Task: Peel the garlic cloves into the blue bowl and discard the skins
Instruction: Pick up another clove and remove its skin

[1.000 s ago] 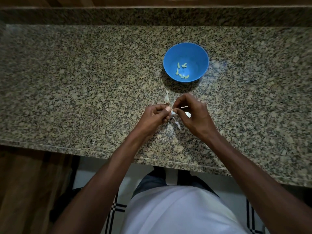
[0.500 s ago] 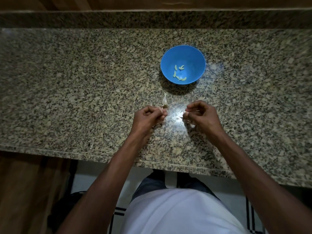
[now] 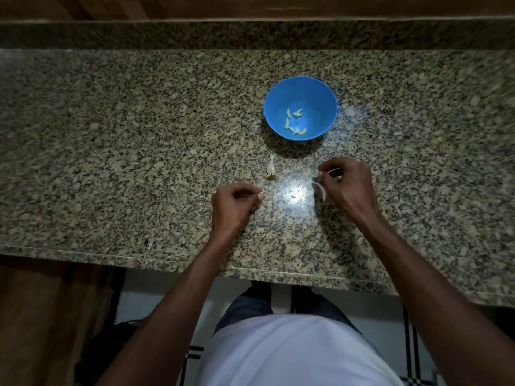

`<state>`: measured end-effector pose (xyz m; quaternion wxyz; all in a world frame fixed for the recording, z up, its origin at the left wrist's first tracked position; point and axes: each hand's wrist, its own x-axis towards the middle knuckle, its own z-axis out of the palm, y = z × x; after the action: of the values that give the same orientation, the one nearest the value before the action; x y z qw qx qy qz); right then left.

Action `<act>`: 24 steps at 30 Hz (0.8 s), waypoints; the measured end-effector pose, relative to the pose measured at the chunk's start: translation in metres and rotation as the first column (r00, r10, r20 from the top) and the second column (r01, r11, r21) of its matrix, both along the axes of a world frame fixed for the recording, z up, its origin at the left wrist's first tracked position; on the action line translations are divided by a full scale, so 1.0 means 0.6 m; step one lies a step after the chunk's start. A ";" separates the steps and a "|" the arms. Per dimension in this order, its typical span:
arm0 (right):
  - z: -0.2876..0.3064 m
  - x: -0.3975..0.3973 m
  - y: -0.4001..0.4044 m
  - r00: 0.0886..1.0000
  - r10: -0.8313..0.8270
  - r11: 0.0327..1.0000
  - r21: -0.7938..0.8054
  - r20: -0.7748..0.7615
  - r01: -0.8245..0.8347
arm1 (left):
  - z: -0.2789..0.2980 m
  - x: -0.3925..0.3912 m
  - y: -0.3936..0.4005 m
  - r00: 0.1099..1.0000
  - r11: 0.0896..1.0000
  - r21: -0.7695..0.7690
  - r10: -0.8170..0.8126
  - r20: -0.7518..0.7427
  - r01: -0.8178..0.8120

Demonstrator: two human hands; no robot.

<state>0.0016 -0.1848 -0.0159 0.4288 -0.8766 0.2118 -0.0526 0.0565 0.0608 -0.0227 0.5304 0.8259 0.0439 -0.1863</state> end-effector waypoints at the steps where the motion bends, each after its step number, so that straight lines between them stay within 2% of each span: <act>1: 0.001 -0.001 0.008 1.000 -0.013 0.999 0.031 -0.002 0.013 | -0.002 -0.002 0.001 1.000 0.999 0.015 -0.028 0.008 0.028; 5: -0.002 -0.002 0.028 0.994 -0.069 0.964 0.250 -0.081 0.088 | -0.016 -0.007 0.006 0.983 0.980 0.102 -0.177 0.043 0.172; 9: -0.006 0.004 0.059 0.994 -0.010 0.957 0.288 -0.109 0.041 | -0.026 -0.013 0.007 0.933 0.929 0.243 -0.323 0.157 0.280; 12: -0.006 0.027 0.083 0.995 0.030 0.971 0.239 -0.097 -0.006 | -0.029 -0.017 0.007 0.911 0.912 0.265 -0.366 0.187 0.312; 16: -0.005 0.069 0.116 0.992 0.081 0.993 0.099 -0.094 -0.071 | -0.029 -0.017 0.011 0.917 0.913 0.317 -0.334 0.217 0.257; 21: -0.018 0.093 0.141 0.989 0.093 0.994 -0.042 -0.114 -0.098 | -0.029 -0.016 0.018 0.928 0.920 0.272 -0.334 0.164 0.282; 24: -0.024 0.090 0.140 0.990 0.109 0.992 -0.058 -0.090 -0.114 | -0.028 -0.013 0.022 0.944 0.936 0.243 -0.294 0.152 0.253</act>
<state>0.0558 -0.1009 -0.0302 0.3935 -0.9017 0.1791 0.0027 0.0487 0.0738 -0.0393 0.4060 0.8913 -0.1011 -0.1745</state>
